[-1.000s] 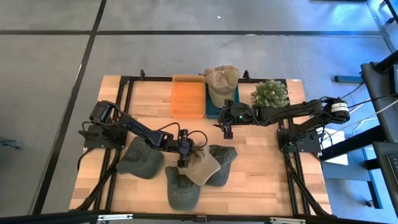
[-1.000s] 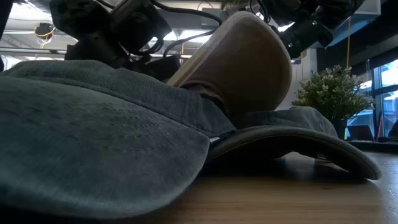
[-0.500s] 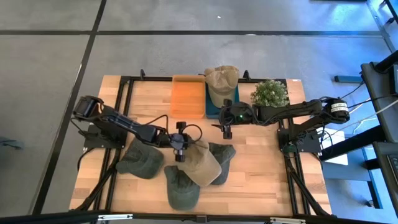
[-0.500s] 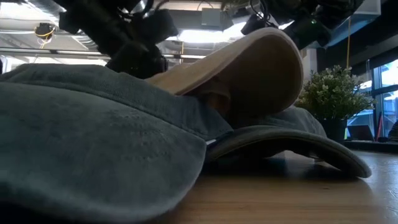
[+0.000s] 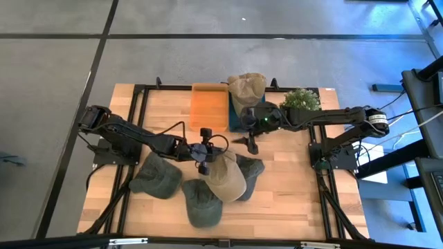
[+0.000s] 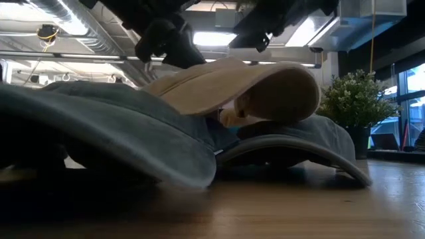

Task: Pick & Place hat
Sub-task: Put the brown cap into the right transparent bin

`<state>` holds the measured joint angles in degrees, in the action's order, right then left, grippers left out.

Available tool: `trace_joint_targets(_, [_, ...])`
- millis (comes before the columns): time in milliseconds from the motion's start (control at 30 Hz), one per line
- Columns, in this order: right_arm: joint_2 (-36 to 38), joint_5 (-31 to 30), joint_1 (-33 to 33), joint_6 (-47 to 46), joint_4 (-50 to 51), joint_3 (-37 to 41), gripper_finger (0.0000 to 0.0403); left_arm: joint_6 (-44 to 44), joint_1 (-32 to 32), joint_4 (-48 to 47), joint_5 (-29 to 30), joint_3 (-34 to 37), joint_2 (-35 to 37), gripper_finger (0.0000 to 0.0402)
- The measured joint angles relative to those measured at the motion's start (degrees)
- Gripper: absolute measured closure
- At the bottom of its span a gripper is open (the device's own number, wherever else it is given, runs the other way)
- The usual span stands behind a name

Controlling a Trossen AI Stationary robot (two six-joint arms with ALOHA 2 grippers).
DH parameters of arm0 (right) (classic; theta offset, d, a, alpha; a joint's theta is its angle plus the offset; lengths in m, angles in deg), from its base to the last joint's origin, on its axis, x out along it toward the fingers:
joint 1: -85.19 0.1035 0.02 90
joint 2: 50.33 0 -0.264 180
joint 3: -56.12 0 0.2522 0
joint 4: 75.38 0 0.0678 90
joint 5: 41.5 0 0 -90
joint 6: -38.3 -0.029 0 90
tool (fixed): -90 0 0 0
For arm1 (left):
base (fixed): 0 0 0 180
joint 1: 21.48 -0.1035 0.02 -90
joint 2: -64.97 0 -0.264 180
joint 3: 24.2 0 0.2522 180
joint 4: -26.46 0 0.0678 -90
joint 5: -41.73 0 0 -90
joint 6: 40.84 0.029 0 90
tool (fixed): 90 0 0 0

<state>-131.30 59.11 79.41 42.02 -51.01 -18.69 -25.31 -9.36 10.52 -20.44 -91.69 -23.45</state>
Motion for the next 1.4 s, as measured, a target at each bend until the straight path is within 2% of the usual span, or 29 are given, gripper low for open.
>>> trace_joint_targets(67, [-0.01, 4.63, 0.07, -2.53, 2.4, -0.86, 0.0166, 1.4, -0.09, -0.46, 0.28, -0.36, 0.0, 0.0398])
trace_joint_targets(133, [-0.04, 5.97, 0.25, -4.08, 2.27, -1.02, 0.0166, 1.78, -0.33, -0.34, 0.51, -0.44, 0.0, 0.0398])
trace_joint_targets(700, [-9.24, 8.03, 1.2, -6.72, -1.84, -1.04, 0.0175, 3.67, -0.53, 3.85, 3.85, -0.44, 0.0, 0.0398])
trace_joint_targets(833, [-9.3, 8.0, 1.22, -6.81, -1.47, -1.04, 0.0222, 3.69, -0.53, 4.22, 4.05, -0.44, 0.0, 0.0398])
trace_joint_targets(1133, [-9.3, 7.76, 1.17, -6.15, -0.95, -1.04, 0.0383, 3.28, -0.48, 5.01, 4.15, -0.44, 0.0, 0.039])
trace_joint_targets(1400, [-9.3, 8.41, 1.25, -6.32, -0.52, -1.03, 0.0388, 3.95, 1.08, 5.59, 5.83, -0.44, 0.02, 0.0352])
